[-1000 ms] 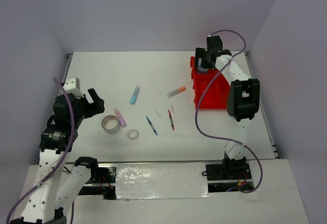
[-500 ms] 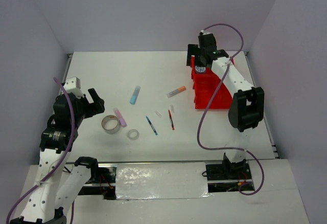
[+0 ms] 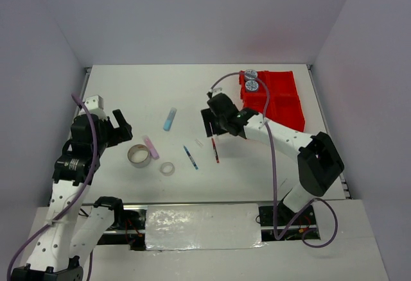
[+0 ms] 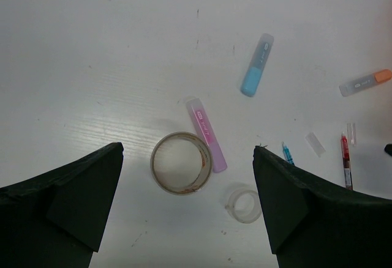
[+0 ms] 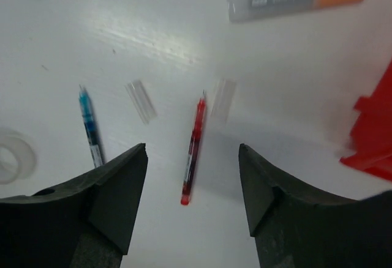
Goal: Sort the stationery into containers
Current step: Pick up the pen from the center of the board.
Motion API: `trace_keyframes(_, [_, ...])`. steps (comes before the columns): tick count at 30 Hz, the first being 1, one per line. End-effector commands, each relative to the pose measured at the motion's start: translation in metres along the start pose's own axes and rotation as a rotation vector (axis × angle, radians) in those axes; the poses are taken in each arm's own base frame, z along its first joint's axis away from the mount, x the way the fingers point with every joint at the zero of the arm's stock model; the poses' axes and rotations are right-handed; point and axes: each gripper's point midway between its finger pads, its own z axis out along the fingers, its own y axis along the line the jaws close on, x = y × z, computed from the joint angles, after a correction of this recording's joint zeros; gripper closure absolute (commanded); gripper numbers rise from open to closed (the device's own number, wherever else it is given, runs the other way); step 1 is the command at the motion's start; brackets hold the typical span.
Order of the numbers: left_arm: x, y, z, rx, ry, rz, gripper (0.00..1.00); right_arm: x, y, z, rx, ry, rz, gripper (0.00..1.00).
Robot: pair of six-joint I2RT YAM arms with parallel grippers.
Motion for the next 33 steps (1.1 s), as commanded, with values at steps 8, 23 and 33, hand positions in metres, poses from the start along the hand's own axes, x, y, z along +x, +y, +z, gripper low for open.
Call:
trace_keyframes(8, [-0.014,-0.004,-0.003,0.015,-0.052,0.013,0.01,0.087,0.020,0.007,-0.035,0.181,-0.013,0.44])
trace_keyframes(23, [-0.016,-0.007,-0.006,0.040,-0.064,0.016,0.01,0.126,0.015,0.040,-0.001,0.317,-0.041,0.55])
trace_keyframes(33, [-0.016,-0.008,-0.008,0.045,-0.069,0.017,0.01,0.147,0.001,0.057,0.017,0.409,-0.027,0.78])
